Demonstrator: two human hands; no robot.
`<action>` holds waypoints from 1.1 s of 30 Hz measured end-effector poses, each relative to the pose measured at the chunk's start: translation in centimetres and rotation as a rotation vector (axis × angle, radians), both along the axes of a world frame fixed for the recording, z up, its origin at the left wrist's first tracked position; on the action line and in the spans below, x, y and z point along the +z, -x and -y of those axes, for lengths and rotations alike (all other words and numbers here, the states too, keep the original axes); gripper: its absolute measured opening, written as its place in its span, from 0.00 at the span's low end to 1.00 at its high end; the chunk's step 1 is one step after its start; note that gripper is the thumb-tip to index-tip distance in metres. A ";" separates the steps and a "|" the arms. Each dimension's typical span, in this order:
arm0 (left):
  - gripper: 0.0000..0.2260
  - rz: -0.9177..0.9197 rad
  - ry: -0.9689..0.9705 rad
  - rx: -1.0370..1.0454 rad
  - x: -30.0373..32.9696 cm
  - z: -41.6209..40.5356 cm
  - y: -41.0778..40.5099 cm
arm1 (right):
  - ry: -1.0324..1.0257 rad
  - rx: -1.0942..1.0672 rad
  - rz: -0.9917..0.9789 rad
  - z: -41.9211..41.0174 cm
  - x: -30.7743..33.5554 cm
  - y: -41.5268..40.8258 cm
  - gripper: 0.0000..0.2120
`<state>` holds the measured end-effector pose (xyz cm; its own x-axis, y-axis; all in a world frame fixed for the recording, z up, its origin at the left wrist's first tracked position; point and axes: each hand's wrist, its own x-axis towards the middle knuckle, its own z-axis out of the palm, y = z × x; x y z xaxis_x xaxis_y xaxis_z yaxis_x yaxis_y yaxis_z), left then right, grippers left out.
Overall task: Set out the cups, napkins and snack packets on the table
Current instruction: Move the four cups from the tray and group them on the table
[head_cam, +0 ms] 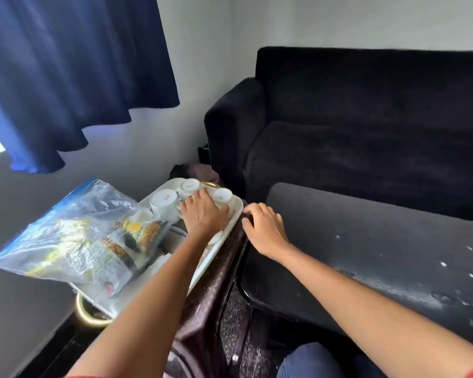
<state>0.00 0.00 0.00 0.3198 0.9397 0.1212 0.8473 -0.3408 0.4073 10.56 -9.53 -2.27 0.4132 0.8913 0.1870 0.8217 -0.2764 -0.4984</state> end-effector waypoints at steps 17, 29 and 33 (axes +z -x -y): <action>0.37 -0.101 0.289 -0.052 -1.1 -5.7 -1.2 | 0.157 -0.072 -0.306 -6.5 -2.1 1.0 0.25; 0.33 -0.058 0.014 -0.061 0.7 -3.7 -1.6 | 0.090 -0.097 -0.620 -5.1 1.3 0.1 0.25; 0.33 0.034 -0.092 -0.062 2.2 -1.8 -1.7 | -0.047 -0.095 -0.738 -3.7 3.4 -0.6 0.22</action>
